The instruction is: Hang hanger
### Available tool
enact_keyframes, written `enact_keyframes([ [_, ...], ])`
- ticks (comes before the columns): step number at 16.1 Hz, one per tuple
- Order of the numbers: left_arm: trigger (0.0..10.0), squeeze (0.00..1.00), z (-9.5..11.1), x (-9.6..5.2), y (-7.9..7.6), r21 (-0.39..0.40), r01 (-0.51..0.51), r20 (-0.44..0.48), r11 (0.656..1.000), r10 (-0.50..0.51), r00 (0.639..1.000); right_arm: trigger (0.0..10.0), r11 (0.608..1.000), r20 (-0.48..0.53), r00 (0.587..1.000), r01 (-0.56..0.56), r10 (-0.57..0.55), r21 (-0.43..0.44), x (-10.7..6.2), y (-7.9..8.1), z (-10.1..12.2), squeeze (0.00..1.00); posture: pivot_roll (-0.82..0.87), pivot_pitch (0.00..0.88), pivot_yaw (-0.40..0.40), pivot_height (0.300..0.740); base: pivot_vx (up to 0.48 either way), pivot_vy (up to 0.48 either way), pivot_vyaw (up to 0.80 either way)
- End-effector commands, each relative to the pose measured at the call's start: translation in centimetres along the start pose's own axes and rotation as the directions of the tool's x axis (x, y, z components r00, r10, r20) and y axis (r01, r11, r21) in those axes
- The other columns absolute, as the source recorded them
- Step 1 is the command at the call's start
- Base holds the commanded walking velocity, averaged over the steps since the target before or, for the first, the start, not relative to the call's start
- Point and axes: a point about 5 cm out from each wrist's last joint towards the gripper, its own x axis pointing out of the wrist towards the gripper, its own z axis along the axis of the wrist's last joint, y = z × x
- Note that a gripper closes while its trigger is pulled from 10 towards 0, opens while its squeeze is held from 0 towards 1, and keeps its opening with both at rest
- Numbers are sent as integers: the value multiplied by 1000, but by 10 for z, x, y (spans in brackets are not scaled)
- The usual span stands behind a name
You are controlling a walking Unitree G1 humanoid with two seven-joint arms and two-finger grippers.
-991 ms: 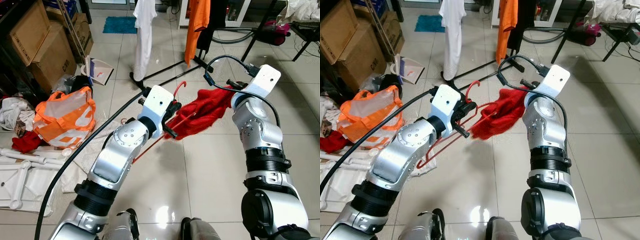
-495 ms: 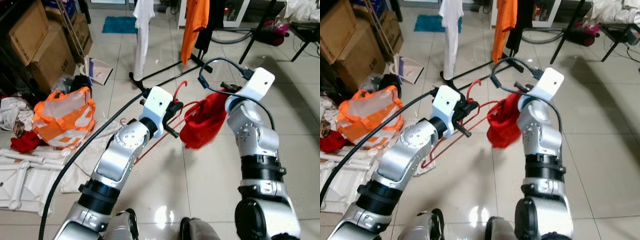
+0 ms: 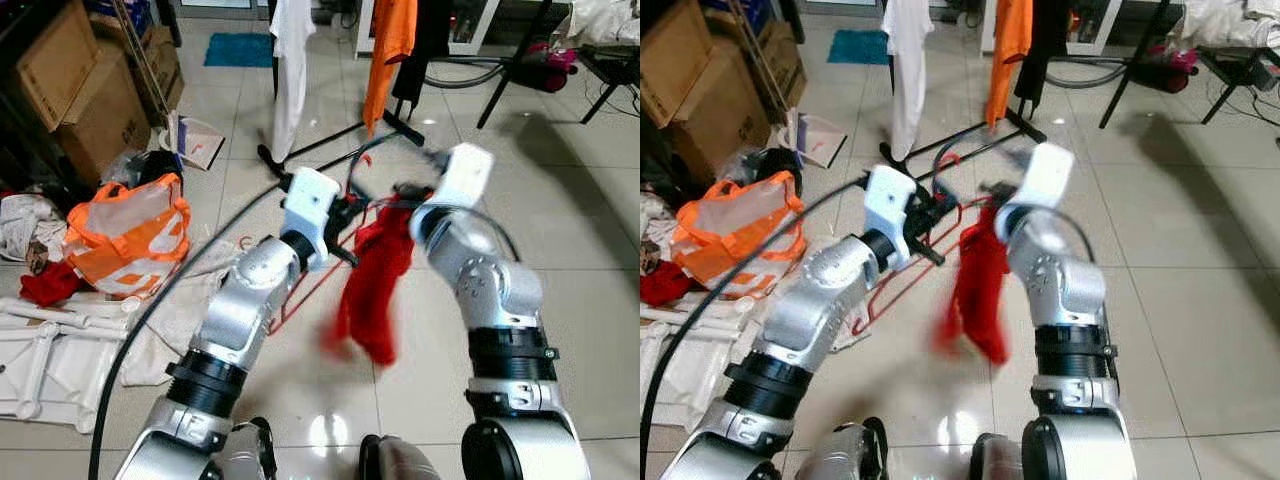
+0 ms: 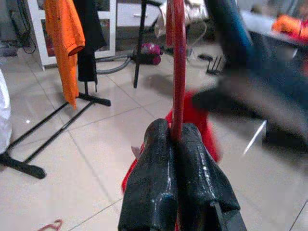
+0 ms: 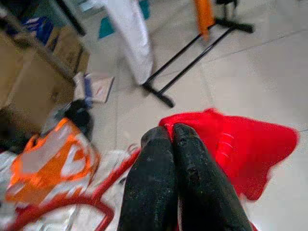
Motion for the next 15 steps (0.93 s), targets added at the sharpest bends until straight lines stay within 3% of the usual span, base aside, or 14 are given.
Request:
enact_keyframes([
  [1, 10000, 0, 7, 3, -4, -53, 41, 30, 998, -39, 999, 0, 998, 30, 998, -57, 57, -9, -6, 6, 10, 0, -171, 140, -43, 740, 0, 0, 0],
  [3, 10000, 0, 7, 2, -2, -103, 52, 40, 993, -48, 998, 0, 994, 27, 993, -111, 111, -2, -8, 12, 14, 0, -172, 139, -42, 740, 0, 0, 0],
  [4, 10000, 0, 2, 3, 0, -156, 55, 19, 986, -53, 998, 0, 976, 23, 976, -216, 217, -16, -14, 19, 18, 0, -171, 137, -42, 740, 0, 0, 0],
  [7, 10000, 0, -8, 3, 3, -340, 68, -15, 938, -78, 997, 0, 887, -7, 894, -446, 448, -120, -31, 29, 23, 0, -175, 133, -41, 740, 0, 0, 0],
  [8, 10000, 0, -9, 2, 3, -399, 91, -22, 912, -109, 994, 0, 791, -45, 813, -576, 581, -207, -44, 33, 23, 0, -175, 134, -40, 740, 0, 0, 0],
  [9, 10000, 0, -9, 2, 4, -407, 100, -26, 908, -122, 992, 0, 746, -71, 778, -621, 625, -241, -50, 34, 23, 0, -176, 134, -38, 740, 0, 0, 0],
  [10, 10000, 0, -10, 0, 6, -412, 124, -36, 903, -152, 988, 0, 642, -144, 710, -691, 689, -333, -63, 27, 23, 0, -178, 135, -37, 740, 0, 0, 0],
  [11, 10000, 0, -10, -2, 8, -410, 136, -46, 902, -169, 985, 0, 594, -191, 687, -710, 701, -378, -69, 19, 24, 0, -178, 136, -34, 740, 0, 0, 0],
  [13, 10000, 0, -9, -3, 12, -411, 139, -54, 901, -176, 983, 0, 545, -234, 684, -705, 691, -453, -73, 7, 28, 0, -179, 143, -26, 740, 0, 0, 0],
  [15, 10000, 0, -8, -5, 18, -449, 119, -74, 885, -170, 983, 0, 389, -355, 643, -724, 678, -569, -84, -10, 21, 0, -183, 151, -21, 740, 0, 0, 0],
])
